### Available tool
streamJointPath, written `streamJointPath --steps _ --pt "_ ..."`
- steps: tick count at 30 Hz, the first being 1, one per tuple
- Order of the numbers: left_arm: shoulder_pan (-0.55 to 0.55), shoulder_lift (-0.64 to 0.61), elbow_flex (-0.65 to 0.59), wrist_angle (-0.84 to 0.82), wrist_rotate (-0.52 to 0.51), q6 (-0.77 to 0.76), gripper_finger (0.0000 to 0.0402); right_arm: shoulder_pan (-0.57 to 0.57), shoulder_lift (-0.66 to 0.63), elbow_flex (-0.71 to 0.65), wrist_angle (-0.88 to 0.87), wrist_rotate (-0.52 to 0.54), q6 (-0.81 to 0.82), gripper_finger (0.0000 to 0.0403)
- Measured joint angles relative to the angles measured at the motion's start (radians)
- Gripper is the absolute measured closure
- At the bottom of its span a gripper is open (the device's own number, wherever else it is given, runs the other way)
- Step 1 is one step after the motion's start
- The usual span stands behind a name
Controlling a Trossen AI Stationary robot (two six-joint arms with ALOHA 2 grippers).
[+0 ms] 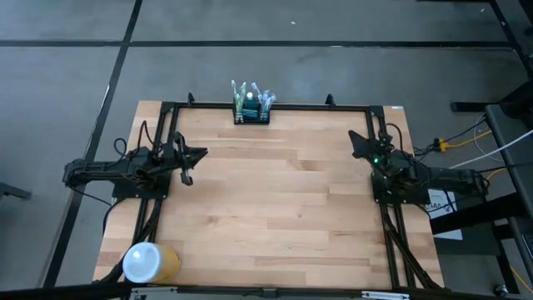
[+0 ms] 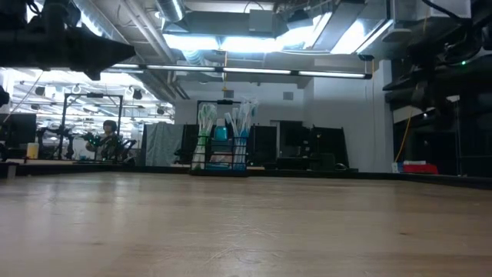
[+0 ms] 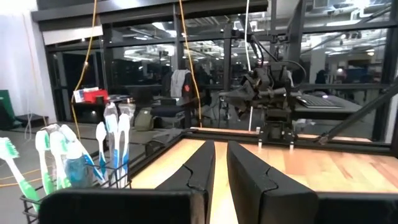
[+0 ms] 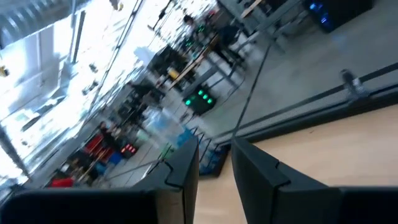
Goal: Pick & Place toothbrushing station
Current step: Return to Home Position
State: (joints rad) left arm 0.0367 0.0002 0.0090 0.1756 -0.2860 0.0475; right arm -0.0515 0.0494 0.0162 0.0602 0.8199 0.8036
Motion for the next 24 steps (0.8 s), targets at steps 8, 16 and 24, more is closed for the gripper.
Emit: streamJointPath --steps 8,16,24 --pt "0.005 0.005 0.000 -0.051 -0.007 0.000 0.0361 -0.037 0.011 0.000 0.000 0.007 0.000 0.0305" --pt "-0.014 0.040 0.000 -0.121 0.032 0.000 0.0366 -0.038 0.063 0.000 0.000 -0.009 0.000 0.0305" --pt "-0.037 0.037 0.000 -0.098 0.031 0.000 0.0361 -0.039 0.074 0.000 -0.002 0.039 -0.100 0.0305"
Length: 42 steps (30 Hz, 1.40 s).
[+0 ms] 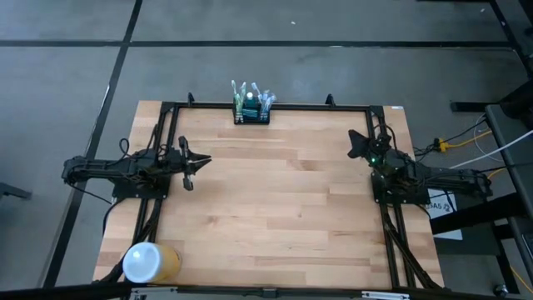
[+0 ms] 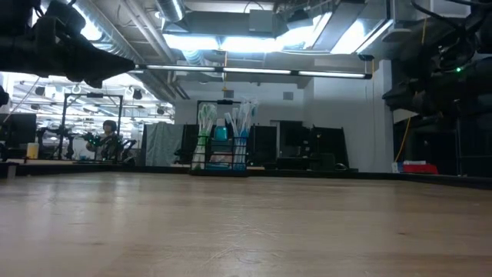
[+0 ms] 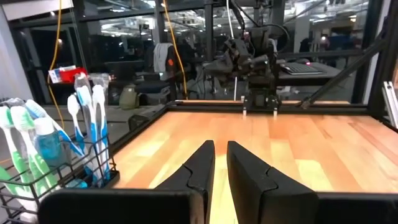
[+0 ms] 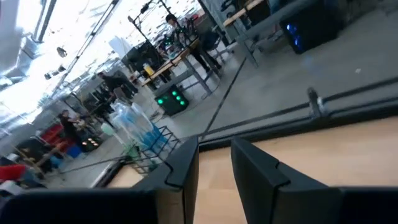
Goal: Pick & Place toothbrushing station
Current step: Return to Home Position
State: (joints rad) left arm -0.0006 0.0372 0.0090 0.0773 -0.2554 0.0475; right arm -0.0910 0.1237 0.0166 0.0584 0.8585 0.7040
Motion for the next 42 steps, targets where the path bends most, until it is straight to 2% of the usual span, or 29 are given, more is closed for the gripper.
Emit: streamJointPath --steps 3,8,10,15,18,27,37,42 --pt "0.000 0.000 0.000 0.001 -0.001 0.000 0.0363 0.000 0.000 0.000 0.001 -0.003 -0.068 0.0305" --pt "0.000 0.000 0.000 0.001 -0.001 0.000 0.0365 0.045 0.000 0.000 0.009 -0.235 -0.338 0.0305" --pt "0.001 0.000 0.000 0.001 -0.002 0.000 0.0364 0.073 0.000 0.000 0.009 -0.306 -0.353 0.0305" --pt "0.003 -0.008 0.000 0.001 -0.005 0.000 0.0361 0.144 -0.001 0.000 -0.017 -0.664 -0.308 0.0304" --pt "0.004 -0.018 0.000 0.001 -0.005 0.000 0.0364 0.182 0.000 0.000 -0.044 -0.816 -0.250 0.0304" --pt "0.004 -0.023 0.000 -0.021 -0.005 0.000 0.0362 0.244 0.005 0.000 -0.048 -0.855 -0.291 0.0304" --pt "0.052 -0.022 0.000 -0.024 -0.007 0.000 0.0366 0.277 0.006 0.000 -0.047 -0.840 -0.539 0.0304" --pt "-0.039 -0.023 0.000 -0.022 -0.014 0.000 0.0362 0.277 0.006 0.000 -0.047 -0.840 -0.558 0.0304"
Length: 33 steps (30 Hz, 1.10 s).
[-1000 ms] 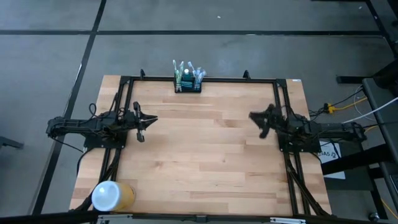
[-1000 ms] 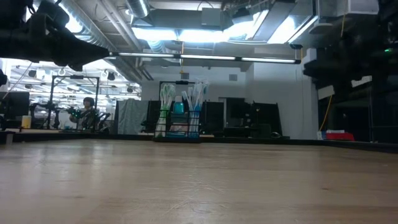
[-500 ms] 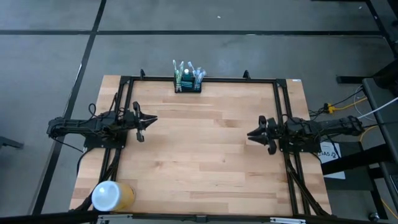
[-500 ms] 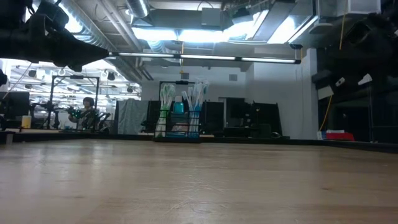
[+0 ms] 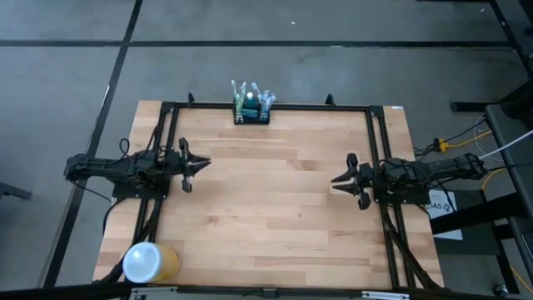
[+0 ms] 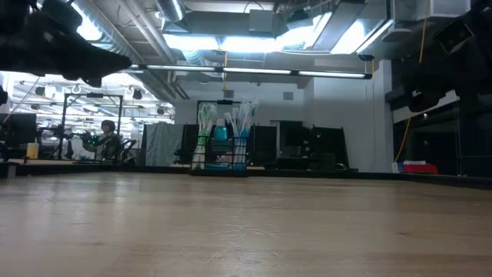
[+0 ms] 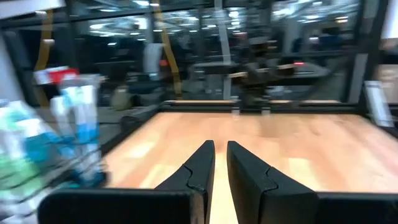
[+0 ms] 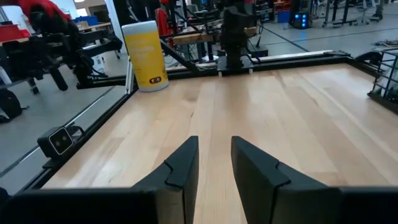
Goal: Pick & Place toothbrushing station
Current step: Return to Home Position
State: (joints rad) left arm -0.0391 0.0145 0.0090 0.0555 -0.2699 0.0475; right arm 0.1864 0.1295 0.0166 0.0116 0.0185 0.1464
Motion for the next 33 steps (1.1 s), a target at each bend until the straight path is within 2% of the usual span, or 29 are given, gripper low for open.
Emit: streamJointPath --steps 6,12,33 --pt "-0.125 0.000 0.000 0.000 0.014 0.000 0.0364 0.000 -0.001 0.000 0.001 0.000 0.003 0.0304" --pt "-0.092 0.001 0.000 -0.007 0.065 0.000 0.0364 0.000 -0.001 0.000 0.003 -0.001 -0.001 0.0304" --pt "-0.082 0.001 0.000 -0.007 0.063 0.000 0.0361 0.000 0.001 0.000 0.000 -0.008 -0.001 0.0305"
